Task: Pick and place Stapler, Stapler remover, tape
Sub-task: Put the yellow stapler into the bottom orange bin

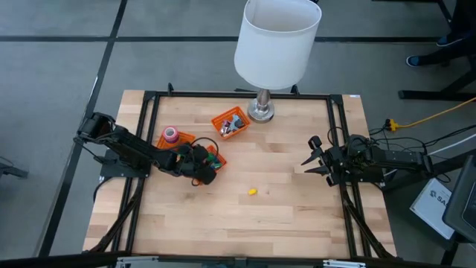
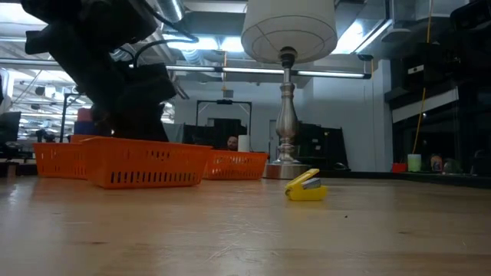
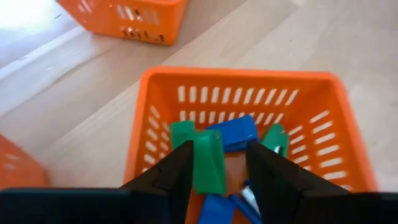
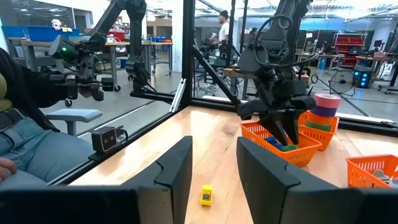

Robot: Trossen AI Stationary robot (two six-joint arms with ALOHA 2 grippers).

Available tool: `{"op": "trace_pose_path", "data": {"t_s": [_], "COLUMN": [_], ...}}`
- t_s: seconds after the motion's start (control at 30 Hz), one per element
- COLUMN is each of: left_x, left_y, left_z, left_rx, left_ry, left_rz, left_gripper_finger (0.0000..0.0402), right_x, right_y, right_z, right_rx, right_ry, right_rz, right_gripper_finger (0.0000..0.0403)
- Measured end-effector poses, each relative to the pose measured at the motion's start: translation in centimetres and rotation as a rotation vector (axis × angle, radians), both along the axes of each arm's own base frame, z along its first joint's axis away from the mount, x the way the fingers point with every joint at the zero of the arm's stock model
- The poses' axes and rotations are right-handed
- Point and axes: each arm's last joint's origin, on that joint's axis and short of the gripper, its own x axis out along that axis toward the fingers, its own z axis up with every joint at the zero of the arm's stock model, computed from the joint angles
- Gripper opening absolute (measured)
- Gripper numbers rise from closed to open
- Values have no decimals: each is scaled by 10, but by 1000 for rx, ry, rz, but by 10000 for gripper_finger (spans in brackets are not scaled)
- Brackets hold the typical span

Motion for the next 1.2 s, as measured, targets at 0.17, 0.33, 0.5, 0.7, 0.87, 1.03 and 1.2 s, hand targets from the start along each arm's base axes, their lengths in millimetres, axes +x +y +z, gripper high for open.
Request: {"op": "trace_pose_path", "data": {"t_s": [0.17,0.33,0.5,0.7,0.87,1.03,1.2], "left_x": [10,24,32,40,64,102,135], "left_y": [-4,-10,-19,-40,-60,-75,-75], "left_z": [7,21,35,51,55,37,16], "left_rx": [-18,10,65,129,228,259,252], "left_ry": [-82,-229,-365,-410,-369,-309,-239], "left_rz": [-98,-239,-323,-425,-532,-588,-574], "left_gripper_finger": [159,160,159,159,159,161,172], "right_x": [0,0,0,0,0,0,0], "right_y": [0,0,0,0,0,0,0], "right_z": [0,0,0,0,0,0,0], "right_rx": [0,0,0,0,0,0,0], "right_ry": [0,0,0,0,0,0,0], "right_rz": [0,0,0,0,0,0,0], "right_gripper_finger": [129,129,129,129,129,129,129]}}
